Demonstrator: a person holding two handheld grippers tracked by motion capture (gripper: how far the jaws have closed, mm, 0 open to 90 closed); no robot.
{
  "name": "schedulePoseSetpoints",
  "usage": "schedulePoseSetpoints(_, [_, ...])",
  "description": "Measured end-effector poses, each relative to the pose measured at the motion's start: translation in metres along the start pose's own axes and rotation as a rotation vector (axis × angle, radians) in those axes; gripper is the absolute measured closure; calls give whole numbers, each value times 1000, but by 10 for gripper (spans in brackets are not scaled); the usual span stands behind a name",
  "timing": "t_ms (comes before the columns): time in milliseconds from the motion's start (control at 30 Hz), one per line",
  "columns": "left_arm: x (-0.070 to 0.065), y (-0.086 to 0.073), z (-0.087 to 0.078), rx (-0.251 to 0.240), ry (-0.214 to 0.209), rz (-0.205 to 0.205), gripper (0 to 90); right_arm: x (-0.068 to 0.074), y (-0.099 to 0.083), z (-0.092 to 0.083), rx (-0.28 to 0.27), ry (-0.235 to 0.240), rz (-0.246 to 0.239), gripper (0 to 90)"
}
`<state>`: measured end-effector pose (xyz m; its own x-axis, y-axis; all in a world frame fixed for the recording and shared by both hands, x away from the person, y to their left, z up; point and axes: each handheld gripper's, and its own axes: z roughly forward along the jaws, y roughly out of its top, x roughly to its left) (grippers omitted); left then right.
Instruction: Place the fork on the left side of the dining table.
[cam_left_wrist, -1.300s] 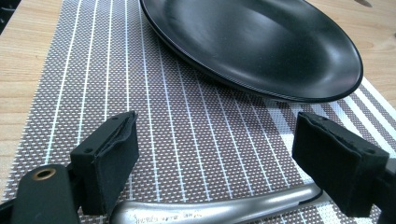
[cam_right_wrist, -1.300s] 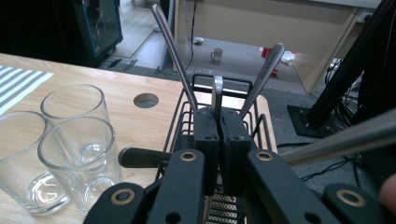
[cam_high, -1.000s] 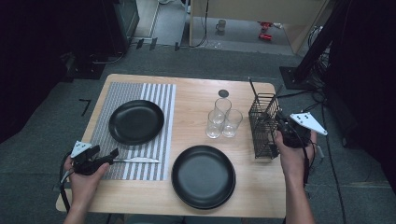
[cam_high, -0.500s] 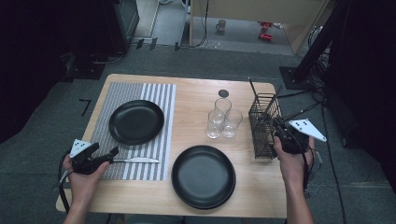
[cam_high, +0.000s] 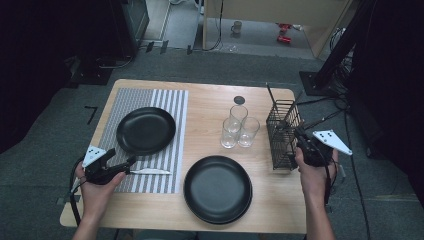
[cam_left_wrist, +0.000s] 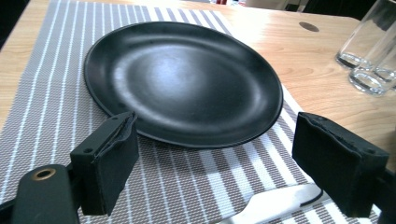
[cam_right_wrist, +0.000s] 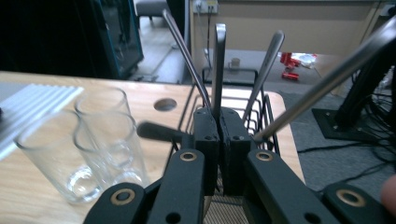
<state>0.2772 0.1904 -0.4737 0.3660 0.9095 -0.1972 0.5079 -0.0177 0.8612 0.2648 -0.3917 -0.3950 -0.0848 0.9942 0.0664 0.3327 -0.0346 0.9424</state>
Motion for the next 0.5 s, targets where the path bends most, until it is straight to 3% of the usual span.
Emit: schedulePoseSetpoints(500, [-25, 17, 14, 0, -60, 47, 151, 15, 38, -28, -108, 80, 21, 885])
